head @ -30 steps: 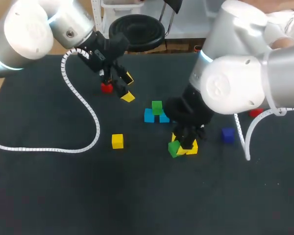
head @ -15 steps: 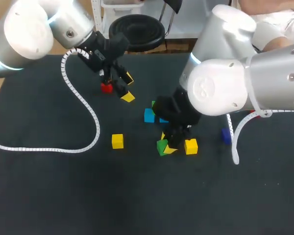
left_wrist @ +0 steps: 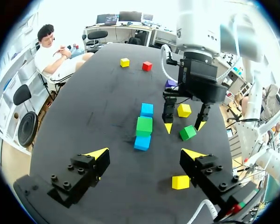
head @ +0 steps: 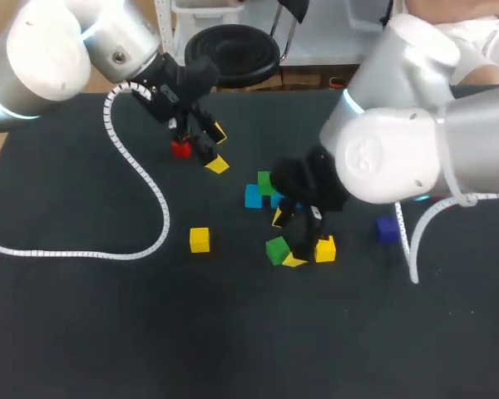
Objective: Place the blue cubes, place green cubes on the blue cubes, place the yellow cubes on the green cubes, then place the red cubes on the yellow cubes, and place purple cube on the red cubes.
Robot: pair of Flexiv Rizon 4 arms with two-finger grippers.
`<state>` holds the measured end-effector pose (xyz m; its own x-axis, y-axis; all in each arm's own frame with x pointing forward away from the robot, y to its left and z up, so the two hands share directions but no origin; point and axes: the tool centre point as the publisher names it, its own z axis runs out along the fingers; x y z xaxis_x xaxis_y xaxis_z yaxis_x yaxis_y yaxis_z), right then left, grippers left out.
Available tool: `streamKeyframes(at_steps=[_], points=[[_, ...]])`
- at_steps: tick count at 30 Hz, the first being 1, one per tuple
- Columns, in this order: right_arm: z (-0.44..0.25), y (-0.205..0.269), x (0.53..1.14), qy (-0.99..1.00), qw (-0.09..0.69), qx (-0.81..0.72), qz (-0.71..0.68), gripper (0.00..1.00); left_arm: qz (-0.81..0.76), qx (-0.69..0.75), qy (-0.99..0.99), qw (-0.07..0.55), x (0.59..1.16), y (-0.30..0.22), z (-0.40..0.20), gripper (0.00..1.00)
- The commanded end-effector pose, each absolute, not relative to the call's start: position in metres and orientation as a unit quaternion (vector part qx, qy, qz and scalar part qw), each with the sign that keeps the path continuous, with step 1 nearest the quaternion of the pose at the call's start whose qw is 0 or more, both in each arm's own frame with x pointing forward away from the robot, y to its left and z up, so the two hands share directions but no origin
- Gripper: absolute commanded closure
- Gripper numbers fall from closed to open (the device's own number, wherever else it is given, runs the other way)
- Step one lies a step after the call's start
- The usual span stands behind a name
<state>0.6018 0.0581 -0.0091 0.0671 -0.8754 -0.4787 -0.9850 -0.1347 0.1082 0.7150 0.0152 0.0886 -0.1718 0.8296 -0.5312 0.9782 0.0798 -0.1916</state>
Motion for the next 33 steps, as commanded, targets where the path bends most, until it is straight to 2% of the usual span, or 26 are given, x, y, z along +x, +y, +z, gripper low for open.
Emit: streamKeyframes(at_steps=[1, 26, 27, 28, 31, 32, 33], points=[[-0.009, 0.053, 0.596, 0.638, 0.149, -0.720, 0.231, 0.00, -0.258, 0.628, 0.720, 0.144, 0.715, 0.016, 0.089, 0.00], [-0.004, 0.070, 0.611, 0.575, 0.153, -0.763, 0.252, 0.00, -0.258, 0.628, 0.720, 0.144, 0.715, 0.016, 0.089, 0.00], [-0.004, 0.070, 0.611, 0.574, 0.153, -0.764, 0.252, 0.07, -0.258, 0.628, 0.720, 0.144, 0.715, 0.016, 0.089, 0.00], [-0.004, 0.070, 0.610, 0.573, 0.152, -0.764, 0.252, 0.48, -0.258, 0.628, 0.720, 0.144, 0.715, 0.016, 0.089, 0.00], [-0.005, 0.070, 0.609, 0.570, 0.149, -0.767, 0.252, 0.78, -0.258, 0.628, 0.720, 0.144, 0.715, 0.016, 0.089, 0.00], [-0.005, 0.070, 0.609, 0.570, 0.148, -0.768, 0.252, 0.96, -0.258, 0.628, 0.720, 0.144, 0.715, 0.016, 0.089, 0.00], [-0.005, 0.070, 0.609, 0.569, 0.148, -0.768, 0.252, 1.00, -0.258, 0.628, 0.720, 0.144, 0.715, 0.016, 0.089, 0.00]])
